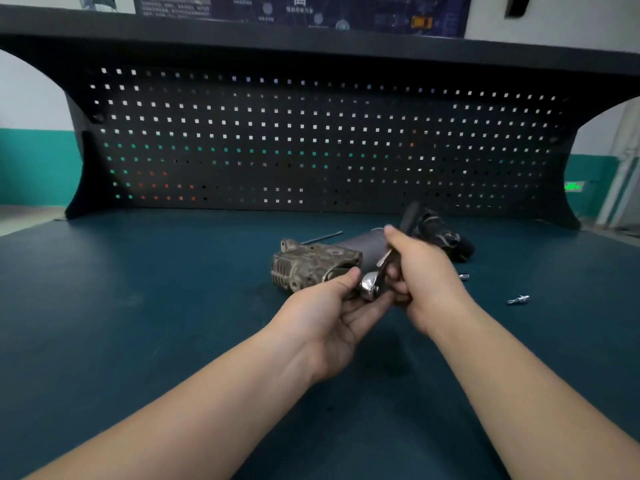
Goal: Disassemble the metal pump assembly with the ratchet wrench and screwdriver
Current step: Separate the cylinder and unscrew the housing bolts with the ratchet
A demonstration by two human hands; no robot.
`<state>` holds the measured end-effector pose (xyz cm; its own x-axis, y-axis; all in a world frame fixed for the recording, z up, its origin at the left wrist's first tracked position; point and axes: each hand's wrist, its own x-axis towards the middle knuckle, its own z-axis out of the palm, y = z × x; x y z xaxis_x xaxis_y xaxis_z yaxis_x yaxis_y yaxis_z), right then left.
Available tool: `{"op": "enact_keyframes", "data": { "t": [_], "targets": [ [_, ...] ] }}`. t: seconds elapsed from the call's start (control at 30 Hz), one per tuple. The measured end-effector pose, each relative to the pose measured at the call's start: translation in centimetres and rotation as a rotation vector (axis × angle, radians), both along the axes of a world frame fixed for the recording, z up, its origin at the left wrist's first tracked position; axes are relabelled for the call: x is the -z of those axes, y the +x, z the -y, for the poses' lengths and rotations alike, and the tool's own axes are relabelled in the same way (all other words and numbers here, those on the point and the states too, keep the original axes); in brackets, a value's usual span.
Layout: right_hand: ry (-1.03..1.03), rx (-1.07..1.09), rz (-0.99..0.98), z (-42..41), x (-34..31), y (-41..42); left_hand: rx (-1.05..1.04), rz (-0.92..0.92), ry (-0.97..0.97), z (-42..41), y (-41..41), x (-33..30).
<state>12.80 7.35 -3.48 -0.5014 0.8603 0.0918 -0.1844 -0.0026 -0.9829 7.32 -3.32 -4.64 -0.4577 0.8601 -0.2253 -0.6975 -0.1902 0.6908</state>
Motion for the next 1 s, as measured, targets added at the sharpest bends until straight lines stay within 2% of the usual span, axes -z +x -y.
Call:
{"op": "enact_keyframes", "data": {
  "t": [0.1, 0.13, 0.2, 0.33, 0.4, 0.53, 0.6, 0.67, 0.77, 0.87, 0.93, 1.0],
  "targets": [
    [0.588, 0.015, -0.133, 1.2, -0.4, 0.1, 0.007, 0.013, 0.003, 0.3, -0.1, -0.2],
    [0.726, -0.008, -0.155, 1.7, -0.4, 0.2, 0.018, 0.01, 0.001, 0.4, -0.1, -0.3],
    [0.833, -0.057, -0.168, 2.1, -0.4, 0.5, 0.036, 0.001, -0.008, 0.5, -0.1, -0.3],
    [0.775, -0.124, -0.196, 1.8, -0.1, 0.7, 0.077, 0.012, 0.003, 0.7, -0.4, -0.3],
    [0.693, -0.041, -0.203, 1.4, 0.1, 0.5, 0.081, 0.034, 0.01, 0.6, -0.4, -0.3],
    [0.359, 0.157, -0.018, -0.2, 0.5, -0.1, 0.063, 0.058, 0.015, 0.4, -0.2, 0.0],
    [0.17, 0.108, 0.068, -1.0, 0.9, -0.1, 0.047, 0.047, 0.009, 0.2, -0.1, 0.2],
    [0.125, 0.045, 0.086, -1.4, 1.0, 0.0, 0.02, 0.028, 0.003, 0.0, 0.0, 0.3],
    [0.264, 0.037, 0.003, -1.1, 0.5, 0.2, -0.002, 0.014, -0.011, -0.1, -0.1, 0.4],
    [0.515, 0.032, -0.099, 0.1, 0.0, 0.5, 0.038, 0.002, -0.032, 0.1, -0.3, 0.4],
    [0.692, -0.016, -0.122, 0.9, -0.1, 0.8, 0.05, 0.003, -0.036, 0.3, -0.4, 0.4],
    [0.78, -0.065, -0.116, 1.5, -0.3, 1.1, 0.059, 0.0, -0.033, 0.4, -0.5, 0.4]
  ]
}}
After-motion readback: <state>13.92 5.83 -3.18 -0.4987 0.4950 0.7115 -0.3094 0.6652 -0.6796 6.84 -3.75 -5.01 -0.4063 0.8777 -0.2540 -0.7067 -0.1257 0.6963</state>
